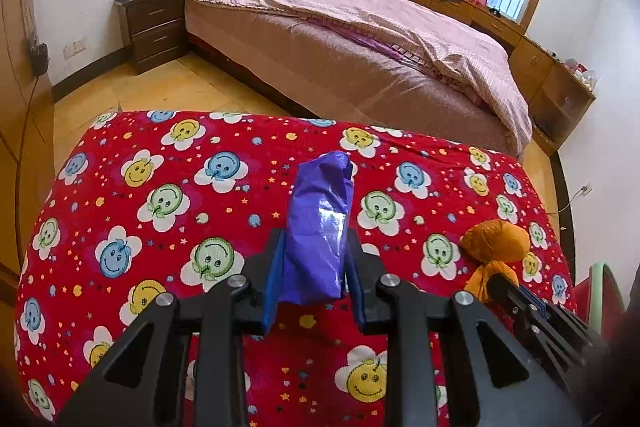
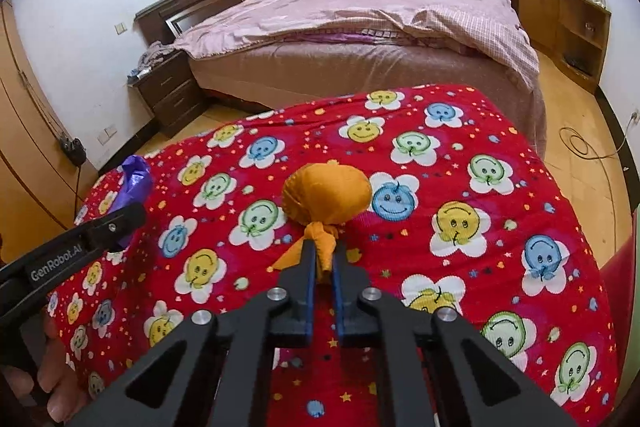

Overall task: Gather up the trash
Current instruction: 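Grasp the orange knotted bag with the right tool while the left tool holds the purple bag, then carry purple and orange bags over the bucket and open both tools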

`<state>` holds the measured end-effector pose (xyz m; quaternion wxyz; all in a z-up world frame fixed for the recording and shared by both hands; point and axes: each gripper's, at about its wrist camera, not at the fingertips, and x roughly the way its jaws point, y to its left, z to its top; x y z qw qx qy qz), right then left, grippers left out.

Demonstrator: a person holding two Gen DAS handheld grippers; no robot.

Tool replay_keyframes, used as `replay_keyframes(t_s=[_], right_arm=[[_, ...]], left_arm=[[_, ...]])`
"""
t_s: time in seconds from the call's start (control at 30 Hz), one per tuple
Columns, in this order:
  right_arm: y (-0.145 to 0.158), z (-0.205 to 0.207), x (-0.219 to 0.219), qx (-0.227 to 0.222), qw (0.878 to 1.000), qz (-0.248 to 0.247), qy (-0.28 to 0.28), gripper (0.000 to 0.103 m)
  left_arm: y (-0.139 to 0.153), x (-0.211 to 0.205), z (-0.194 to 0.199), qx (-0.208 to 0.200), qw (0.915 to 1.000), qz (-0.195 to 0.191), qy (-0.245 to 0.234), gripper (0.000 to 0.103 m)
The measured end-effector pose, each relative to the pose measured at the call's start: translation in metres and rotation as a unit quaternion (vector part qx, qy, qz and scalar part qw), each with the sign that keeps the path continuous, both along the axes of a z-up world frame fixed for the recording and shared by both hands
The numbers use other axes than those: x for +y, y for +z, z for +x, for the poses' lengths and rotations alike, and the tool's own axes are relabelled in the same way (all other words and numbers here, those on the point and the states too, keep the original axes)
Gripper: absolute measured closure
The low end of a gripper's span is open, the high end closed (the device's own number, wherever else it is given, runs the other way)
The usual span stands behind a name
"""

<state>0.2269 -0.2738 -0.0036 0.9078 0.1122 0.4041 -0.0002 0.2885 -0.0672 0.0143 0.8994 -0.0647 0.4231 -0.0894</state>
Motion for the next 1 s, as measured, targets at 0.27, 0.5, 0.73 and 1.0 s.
replay_keyframes(t_s=[0.27, 0.5, 0.73, 1.0], right_arm=[[0.025, -0.028, -0.01, -0.027, 0.999, 0.014, -0.017, 0.095], [0.051, -0.064, -0.024, -0.054, 0.998, 0.014, -0.041, 0.095], [0.07, -0.107, -0.047, -0.073, 0.994, 0.012, -0.077, 0.095], [0.087, -0.16, -0.084, -0.093, 0.987, 0.004, -0.13, 0.095]], left_arm=[[0.013, -0.001, -0.007, -0.012, 0.9998, -0.012, -0.008, 0.074], [0.027, -0.011, -0.019, -0.03, 0.9989, -0.02, -0.03, 0.074], [0.04, -0.03, -0.038, -0.046, 0.9965, -0.023, -0.065, 0.074], [0.052, -0.064, -0.071, -0.062, 0.9903, -0.018, -0.123, 0.074]])
